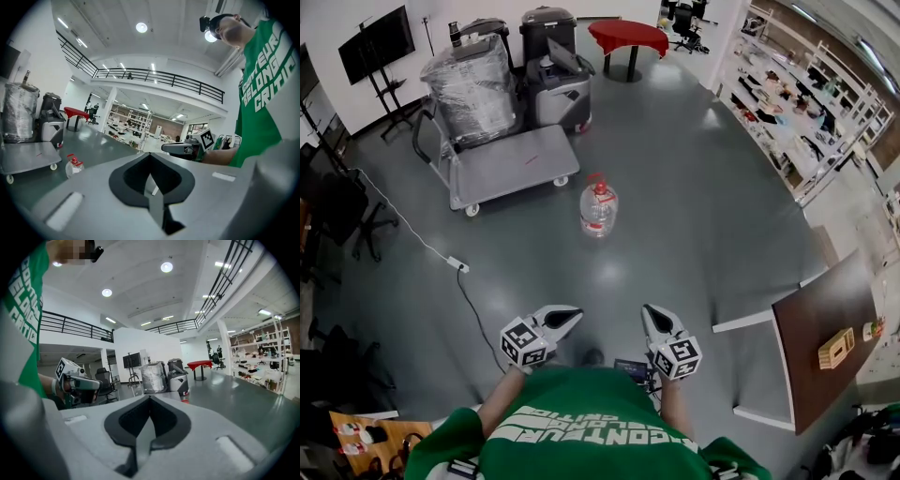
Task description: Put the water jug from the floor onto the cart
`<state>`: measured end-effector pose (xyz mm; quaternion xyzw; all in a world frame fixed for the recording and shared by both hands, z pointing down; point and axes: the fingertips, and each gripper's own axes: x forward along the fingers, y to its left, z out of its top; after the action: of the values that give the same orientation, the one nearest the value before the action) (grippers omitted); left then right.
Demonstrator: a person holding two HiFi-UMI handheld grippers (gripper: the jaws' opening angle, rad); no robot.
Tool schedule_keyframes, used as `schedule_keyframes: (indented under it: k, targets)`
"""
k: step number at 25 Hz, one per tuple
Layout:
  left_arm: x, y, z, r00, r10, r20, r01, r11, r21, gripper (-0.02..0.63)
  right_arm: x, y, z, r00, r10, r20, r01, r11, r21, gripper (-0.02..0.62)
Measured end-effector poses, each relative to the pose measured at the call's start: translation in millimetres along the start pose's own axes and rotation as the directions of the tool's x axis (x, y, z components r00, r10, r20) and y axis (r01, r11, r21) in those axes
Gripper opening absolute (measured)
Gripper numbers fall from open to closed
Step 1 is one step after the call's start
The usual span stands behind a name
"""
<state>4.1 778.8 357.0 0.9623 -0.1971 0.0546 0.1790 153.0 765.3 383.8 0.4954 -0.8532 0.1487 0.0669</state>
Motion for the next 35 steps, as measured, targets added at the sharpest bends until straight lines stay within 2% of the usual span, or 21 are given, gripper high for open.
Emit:
schedule_keyframes:
  k: [4,7,13,18,26,35]
  targets:
    - [19.9,-9.1,-0.5,0.999,-0.049,-0.009,0.049,0.999,0.003,0.015,-10.9,-27.9,-8.2,0.999,-0.047,-0.005,0.047,0.998,0.033,-0.006]
    - [30.3,-7.5,-0.1,0.998,-0.058,-0.016,0.058,0.998,-0.002,0.015,-13.1,-40.5,-10.5,0.998,-0.059,-0.012,0.06,0.997,0.044,-0.006]
    - [47.6,1.3,-7.9,0.998,-0.062,-0.029,0.061,0.997,-0.038,0.015,-11.4,-46.6,-12.6,0.997,-0.065,-0.033,0.066,0.997,0.041,-0.006]
    - [64.2,14.3,-2.8,0.994,-0.099,-0.042,0.098,0.995,-0.027,0.015,0.2,-59.0,-11.1,0.995,-0.092,-0.032,0.094,0.993,0.065,-0.006]
    - [72.0,58.2,14.9,0.997,-0.082,-0.012,0.081,0.995,-0.051,0.015,41.0,-72.2,3.0,0.997,-0.07,-0.044,0.072,0.996,0.057,-0.006]
    - [78.8,135.2,42.4,0.999,-0.048,0.005,0.048,0.996,-0.069,0.015,118.7,-89.1,33.9,0.997,-0.041,-0.06,0.043,0.998,0.041,-0.006]
